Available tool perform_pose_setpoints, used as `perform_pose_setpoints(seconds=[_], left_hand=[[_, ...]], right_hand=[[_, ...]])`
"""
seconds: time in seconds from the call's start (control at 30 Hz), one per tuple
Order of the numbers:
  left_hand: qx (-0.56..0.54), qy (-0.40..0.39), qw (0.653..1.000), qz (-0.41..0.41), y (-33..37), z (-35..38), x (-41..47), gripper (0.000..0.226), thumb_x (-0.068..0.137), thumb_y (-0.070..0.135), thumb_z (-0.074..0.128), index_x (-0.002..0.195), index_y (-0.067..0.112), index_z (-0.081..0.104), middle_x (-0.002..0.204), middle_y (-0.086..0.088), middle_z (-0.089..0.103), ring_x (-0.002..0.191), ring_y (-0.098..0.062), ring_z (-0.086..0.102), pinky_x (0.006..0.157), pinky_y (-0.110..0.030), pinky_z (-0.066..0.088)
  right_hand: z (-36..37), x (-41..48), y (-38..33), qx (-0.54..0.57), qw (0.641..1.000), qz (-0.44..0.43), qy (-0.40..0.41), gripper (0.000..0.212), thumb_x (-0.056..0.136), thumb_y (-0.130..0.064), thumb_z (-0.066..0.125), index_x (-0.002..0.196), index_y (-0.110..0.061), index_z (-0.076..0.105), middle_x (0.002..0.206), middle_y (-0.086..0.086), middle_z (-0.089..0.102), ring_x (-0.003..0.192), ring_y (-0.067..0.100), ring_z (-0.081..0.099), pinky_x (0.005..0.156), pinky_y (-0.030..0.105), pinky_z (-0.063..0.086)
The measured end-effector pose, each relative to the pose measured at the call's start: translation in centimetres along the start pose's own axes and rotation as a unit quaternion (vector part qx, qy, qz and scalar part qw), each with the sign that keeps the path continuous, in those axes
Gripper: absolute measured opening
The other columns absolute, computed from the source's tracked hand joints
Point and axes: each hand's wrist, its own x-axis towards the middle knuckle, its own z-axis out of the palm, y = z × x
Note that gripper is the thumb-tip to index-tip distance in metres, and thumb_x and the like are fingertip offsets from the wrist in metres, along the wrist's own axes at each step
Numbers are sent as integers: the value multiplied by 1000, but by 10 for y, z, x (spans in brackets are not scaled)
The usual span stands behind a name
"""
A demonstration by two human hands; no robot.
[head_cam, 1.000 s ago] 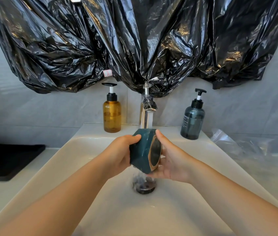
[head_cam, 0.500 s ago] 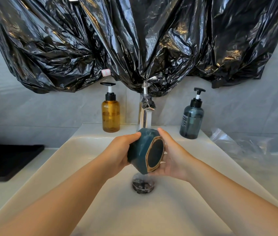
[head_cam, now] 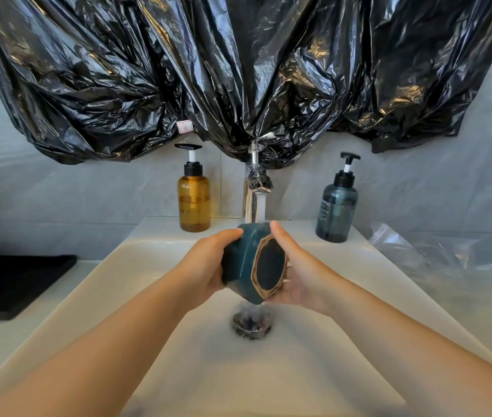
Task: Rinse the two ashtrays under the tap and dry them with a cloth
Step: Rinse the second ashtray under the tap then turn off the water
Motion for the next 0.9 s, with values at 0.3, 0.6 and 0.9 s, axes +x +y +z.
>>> perform_pose_setpoints(seconds=[0.3,0.6,0.9], left_hand=[[-72,-11,997,1,1,-1,-3,15,97,29,49,103,19,58,113,-12,65,107,-30,61,86,-44,50],[-24,-15,998,-51,1,-2,1,35,94,44,51,116,18,58,115,-11,65,108,-32,62,95,-50,50],[-16,1,1000,0,1,-4,-2,25,93,40,52,106,21,60,114,-11,67,108,-31,63,95,-47,51]], right_hand=[[-7,5,1,38,999,18,0,63,84,-64,54,120,-13,57,119,15,60,110,35,61,89,46,56],[-2,5,-1,-182,966,-141,117,44,89,-52,56,118,-20,56,119,4,64,107,29,63,83,45,59],[-3,4,2,53,996,10,-74,57,84,-65,51,120,-22,58,116,13,69,108,33,66,86,47,57]])
